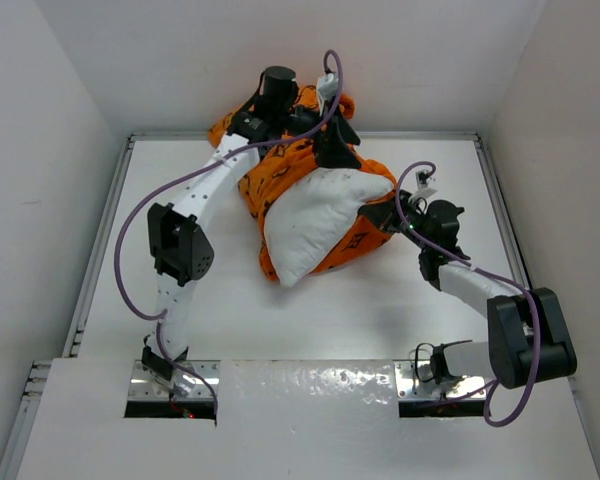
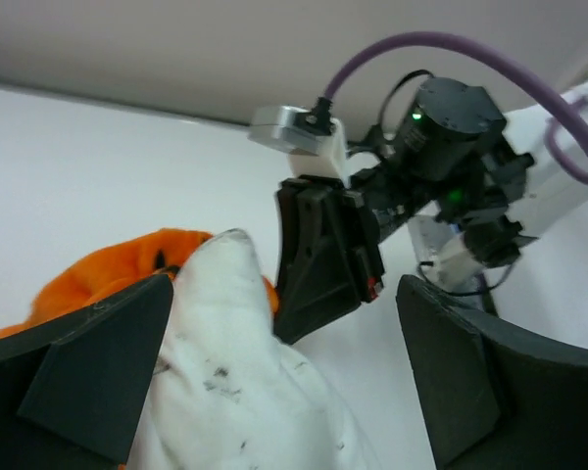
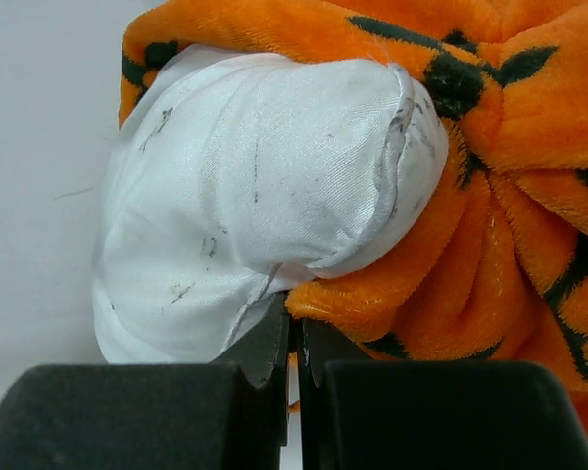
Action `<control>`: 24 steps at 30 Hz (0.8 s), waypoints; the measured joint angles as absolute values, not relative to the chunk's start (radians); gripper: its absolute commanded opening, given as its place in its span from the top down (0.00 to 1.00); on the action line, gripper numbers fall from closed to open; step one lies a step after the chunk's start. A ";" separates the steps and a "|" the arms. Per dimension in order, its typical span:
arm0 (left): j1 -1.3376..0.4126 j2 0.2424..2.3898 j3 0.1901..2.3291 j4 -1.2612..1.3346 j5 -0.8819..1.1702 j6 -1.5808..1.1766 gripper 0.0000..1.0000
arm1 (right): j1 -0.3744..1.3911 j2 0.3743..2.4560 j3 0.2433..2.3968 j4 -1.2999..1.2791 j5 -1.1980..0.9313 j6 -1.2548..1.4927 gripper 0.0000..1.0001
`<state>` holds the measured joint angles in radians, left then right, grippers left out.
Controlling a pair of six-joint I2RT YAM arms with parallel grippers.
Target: Put the pillow into the pillowcase
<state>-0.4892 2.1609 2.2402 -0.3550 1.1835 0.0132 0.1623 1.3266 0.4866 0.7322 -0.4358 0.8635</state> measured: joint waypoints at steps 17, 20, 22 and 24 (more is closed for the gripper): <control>-0.634 2.166 2.125 -0.640 0.627 0.437 0.73 | 0.162 1.322 0.487 0.677 -0.409 0.855 1.00; -0.642 2.165 2.033 -0.557 0.562 0.464 0.71 | 0.163 1.304 0.484 0.655 -0.399 0.856 1.00; -0.649 2.162 1.938 -0.492 0.496 0.508 0.71 | 0.163 1.276 0.481 0.644 -0.397 0.860 1.00; -0.657 2.160 1.849 -0.440 0.426 0.574 0.71 | 0.167 1.240 0.481 0.614 -0.396 0.853 1.00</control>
